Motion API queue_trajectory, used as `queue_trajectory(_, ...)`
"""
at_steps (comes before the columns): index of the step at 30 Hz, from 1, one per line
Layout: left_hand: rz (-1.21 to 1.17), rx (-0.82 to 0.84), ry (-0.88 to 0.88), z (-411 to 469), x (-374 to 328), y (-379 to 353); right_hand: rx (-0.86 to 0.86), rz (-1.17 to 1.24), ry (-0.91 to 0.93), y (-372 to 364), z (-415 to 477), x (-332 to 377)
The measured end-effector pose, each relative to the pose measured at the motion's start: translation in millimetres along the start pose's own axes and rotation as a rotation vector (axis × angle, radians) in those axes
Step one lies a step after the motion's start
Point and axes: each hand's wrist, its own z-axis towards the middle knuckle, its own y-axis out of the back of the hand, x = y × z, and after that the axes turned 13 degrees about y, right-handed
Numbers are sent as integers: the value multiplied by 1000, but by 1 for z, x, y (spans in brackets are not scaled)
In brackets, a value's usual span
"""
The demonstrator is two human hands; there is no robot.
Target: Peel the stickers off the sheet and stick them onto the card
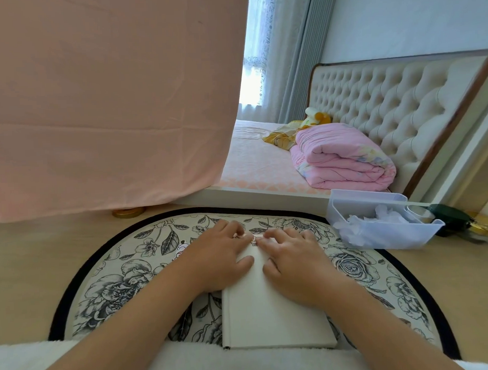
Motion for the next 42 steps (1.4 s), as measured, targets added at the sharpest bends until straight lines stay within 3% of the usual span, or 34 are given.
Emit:
queue_trajectory(6,-64,-77,-100,-6,1,1,37,82,-17,-1,6,-2)
queue_trajectory(11,-140,-60,-64,-9,2,-1,27,112,-11,-3,7,-3)
queue_trajectory(19,-53,-64,-11,-12,-8,-2,-51,0,40,0,-9,1)
queue_trajectory(26,32,43,10,-13,-4,-2,-45,92,6,-1,-5,2)
queue_trajectory(32,61,-29,13,-10,-6,-6,-39,122,-14,-1,7,1)
queue_trajectory(42,-105,-23,67,-12,-4,-4,-69,88,16,7,-18,-1)
